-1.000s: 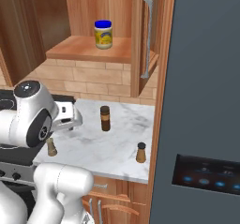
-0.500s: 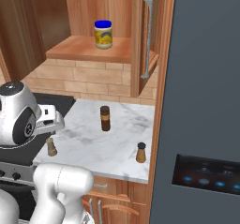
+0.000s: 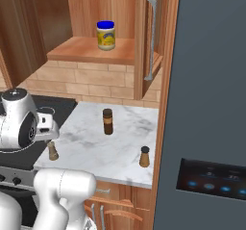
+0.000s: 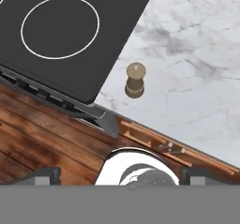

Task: There are various items on the counter. Only move the condiments/shakers into the cabinet.

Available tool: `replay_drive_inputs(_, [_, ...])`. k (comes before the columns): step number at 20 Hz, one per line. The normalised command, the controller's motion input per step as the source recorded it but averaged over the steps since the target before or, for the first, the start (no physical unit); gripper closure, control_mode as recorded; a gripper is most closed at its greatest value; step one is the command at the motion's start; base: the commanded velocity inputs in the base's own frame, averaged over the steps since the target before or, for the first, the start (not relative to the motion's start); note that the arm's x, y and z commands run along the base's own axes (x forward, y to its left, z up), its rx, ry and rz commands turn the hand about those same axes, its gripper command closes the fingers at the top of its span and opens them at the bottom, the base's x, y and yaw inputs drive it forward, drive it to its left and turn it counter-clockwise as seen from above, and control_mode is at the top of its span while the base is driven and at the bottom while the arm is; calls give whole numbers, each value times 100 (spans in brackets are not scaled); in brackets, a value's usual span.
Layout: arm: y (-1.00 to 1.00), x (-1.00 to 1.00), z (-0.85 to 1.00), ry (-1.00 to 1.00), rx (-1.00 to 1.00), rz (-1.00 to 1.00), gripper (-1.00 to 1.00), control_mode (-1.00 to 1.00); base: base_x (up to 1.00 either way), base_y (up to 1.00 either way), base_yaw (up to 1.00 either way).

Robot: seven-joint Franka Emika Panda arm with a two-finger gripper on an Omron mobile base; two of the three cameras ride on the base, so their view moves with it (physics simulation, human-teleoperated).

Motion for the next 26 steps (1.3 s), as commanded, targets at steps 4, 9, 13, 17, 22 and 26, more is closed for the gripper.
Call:
replay_drive_inputs(4, [13, 0, -24, -6, 13, 0, -100, -100, 0, 0, 0])
replay_drive_inputs(9, [9, 4, -2, -1, 0, -2, -100, -100, 0, 0, 0])
replay_drive_inputs(13, [6, 28, -8, 0, -4, -3, -100, -100, 0, 0, 0])
replay_drive_inputs(17, [5, 50, -15, 0, -5, -5, -100, -100, 0, 0, 0])
replay_drive_inputs(22, [0, 33, -18, 0, -3, -5, -100, -100, 0, 0, 0])
replay_drive_inputs(26, [4, 20, -31, 0, 0, -2, -100, -100, 0, 0, 0])
